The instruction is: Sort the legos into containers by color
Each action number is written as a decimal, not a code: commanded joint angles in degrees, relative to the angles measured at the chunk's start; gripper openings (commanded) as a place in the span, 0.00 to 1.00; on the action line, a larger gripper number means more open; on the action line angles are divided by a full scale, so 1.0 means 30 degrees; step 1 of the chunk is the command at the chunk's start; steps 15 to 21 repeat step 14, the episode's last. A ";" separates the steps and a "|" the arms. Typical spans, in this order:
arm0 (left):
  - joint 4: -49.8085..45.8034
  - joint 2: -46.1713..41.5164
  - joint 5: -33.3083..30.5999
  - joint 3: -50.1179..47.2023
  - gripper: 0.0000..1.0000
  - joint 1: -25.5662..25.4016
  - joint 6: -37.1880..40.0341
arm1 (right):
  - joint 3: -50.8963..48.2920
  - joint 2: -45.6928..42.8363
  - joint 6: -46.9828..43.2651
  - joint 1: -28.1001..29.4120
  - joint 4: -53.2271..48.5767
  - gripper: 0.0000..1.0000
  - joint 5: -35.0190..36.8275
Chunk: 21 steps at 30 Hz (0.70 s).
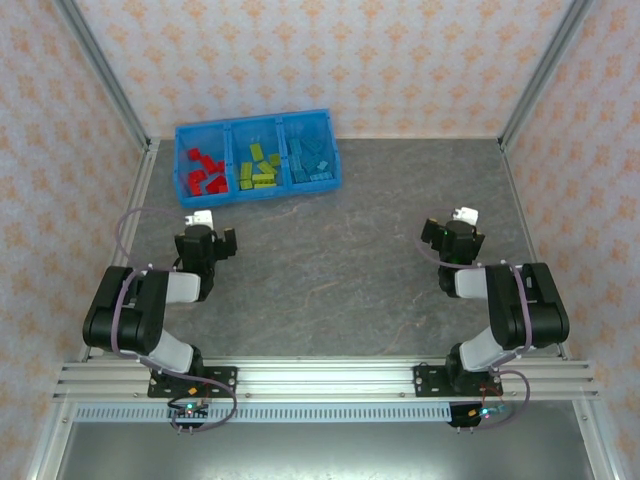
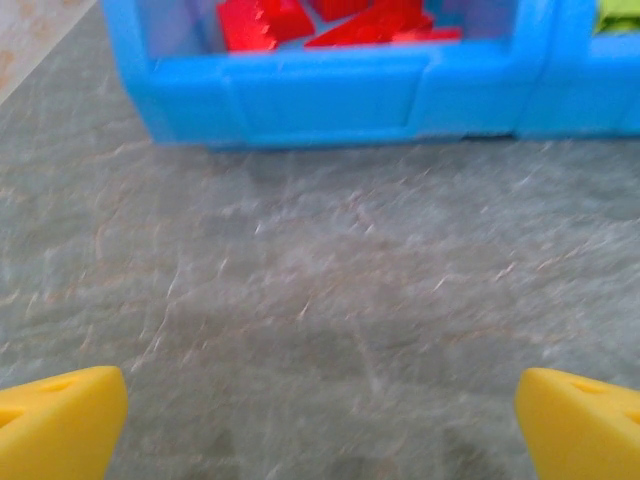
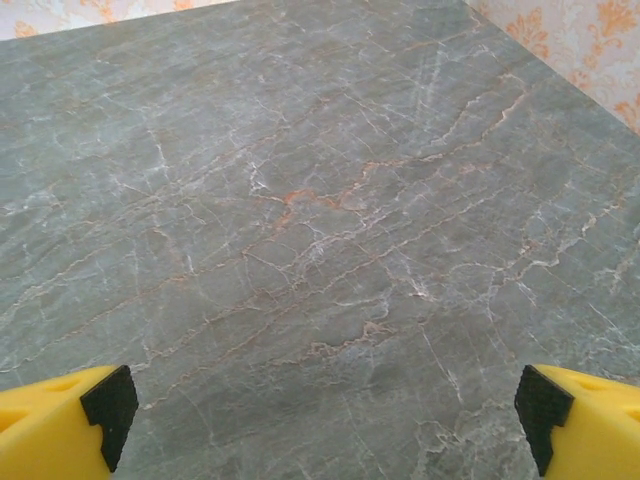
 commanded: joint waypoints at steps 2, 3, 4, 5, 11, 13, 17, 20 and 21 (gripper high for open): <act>0.1272 -0.0347 0.0399 0.0597 1.00 -0.0307 0.0658 | 0.0294 -0.0272 -0.0181 -0.0058 0.0497 0.99 -0.0440; 0.1102 -0.0351 0.0391 0.0596 1.00 -0.0328 0.0642 | 0.0245 -0.0205 -0.0183 -0.0058 0.0702 0.99 -0.0437; 0.1312 -0.0327 0.0393 0.0583 1.00 -0.0328 0.0630 | 0.0276 -0.0258 -0.0183 -0.0051 0.0563 0.99 -0.0441; 0.1070 -0.0371 0.0399 0.0620 1.00 -0.0327 0.0643 | 0.0296 -0.0233 -0.0187 -0.0058 0.0573 0.99 -0.0441; 0.1147 -0.0356 0.0397 0.0604 1.00 -0.0328 0.0626 | 0.0373 -0.0200 -0.0186 -0.0055 0.0464 0.99 -0.0472; 0.1161 -0.0341 0.0397 0.0600 1.00 -0.0328 0.0641 | 0.0266 -0.0284 -0.0212 -0.0058 0.0593 0.99 -0.0471; 0.1181 -0.0356 0.0398 0.0601 1.00 -0.0328 0.0636 | 0.0279 -0.0231 -0.0215 -0.0058 0.0606 0.99 -0.0476; 0.1181 -0.0356 0.0398 0.0601 1.00 -0.0328 0.0636 | 0.0279 -0.0231 -0.0215 -0.0058 0.0606 0.99 -0.0476; 0.1181 -0.0356 0.0398 0.0601 1.00 -0.0328 0.0636 | 0.0279 -0.0231 -0.0215 -0.0058 0.0606 0.99 -0.0476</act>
